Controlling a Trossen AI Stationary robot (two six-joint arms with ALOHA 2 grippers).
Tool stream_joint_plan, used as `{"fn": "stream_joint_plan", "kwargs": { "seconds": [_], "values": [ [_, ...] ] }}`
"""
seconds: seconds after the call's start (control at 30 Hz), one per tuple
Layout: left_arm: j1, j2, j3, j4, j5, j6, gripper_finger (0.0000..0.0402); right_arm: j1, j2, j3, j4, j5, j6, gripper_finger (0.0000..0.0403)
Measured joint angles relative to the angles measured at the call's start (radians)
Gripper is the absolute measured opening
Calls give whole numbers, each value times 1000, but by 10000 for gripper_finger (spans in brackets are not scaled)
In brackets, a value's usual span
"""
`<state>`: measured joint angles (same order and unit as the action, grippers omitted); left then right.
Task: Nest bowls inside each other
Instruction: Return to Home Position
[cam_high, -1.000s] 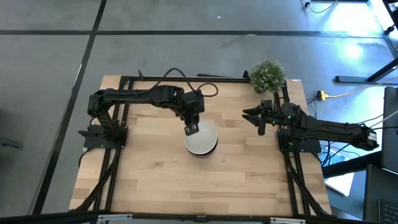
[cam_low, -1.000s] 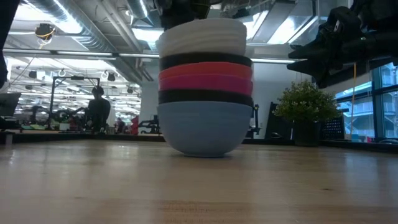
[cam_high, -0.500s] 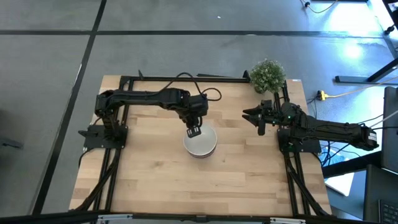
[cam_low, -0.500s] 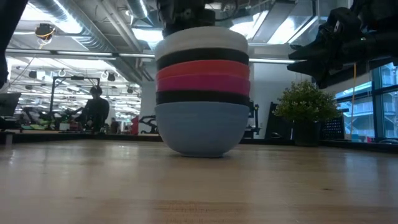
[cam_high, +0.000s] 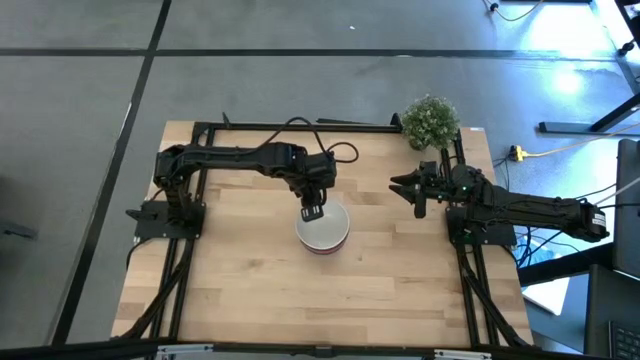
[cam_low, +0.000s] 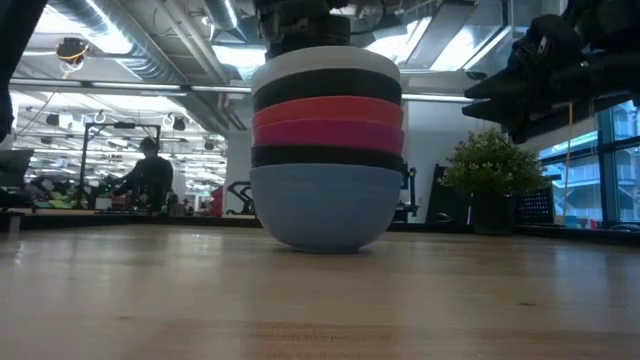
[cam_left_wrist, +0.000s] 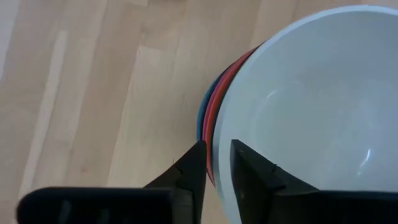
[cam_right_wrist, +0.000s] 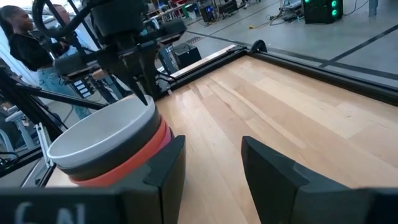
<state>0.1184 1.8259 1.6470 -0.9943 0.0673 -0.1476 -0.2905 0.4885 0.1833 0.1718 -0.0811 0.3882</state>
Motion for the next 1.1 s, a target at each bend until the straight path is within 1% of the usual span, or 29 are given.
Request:
{"fn": "stream_joint_plan", "kwargs": {
  "seconds": [0.13,0.27,0.47,0.7,0.87,0.97,1.1],
  "values": [
    [0,0,0,0,4,3,84,0,0,0,-5,0,0,158],
    [-7,0,13,-4,3,44,94,0,0,0,-13,0,0,158],
    [-7,-1,118,-5,-9,71,95,0,0,0,-18,0,1,158],
    [10,-20,258,-24,-116,141,95,0,0,0,-18,0,1,158],
    [61,-110,274,-27,-183,152,95,0,0,0,-18,0,-1,158],
    [101,-179,273,-33,-189,133,95,0,0,0,-18,0,-5,158],
    [124,-293,274,-18,-192,131,95,-1,0,0,-11,0,-21,158]
  ]
}}
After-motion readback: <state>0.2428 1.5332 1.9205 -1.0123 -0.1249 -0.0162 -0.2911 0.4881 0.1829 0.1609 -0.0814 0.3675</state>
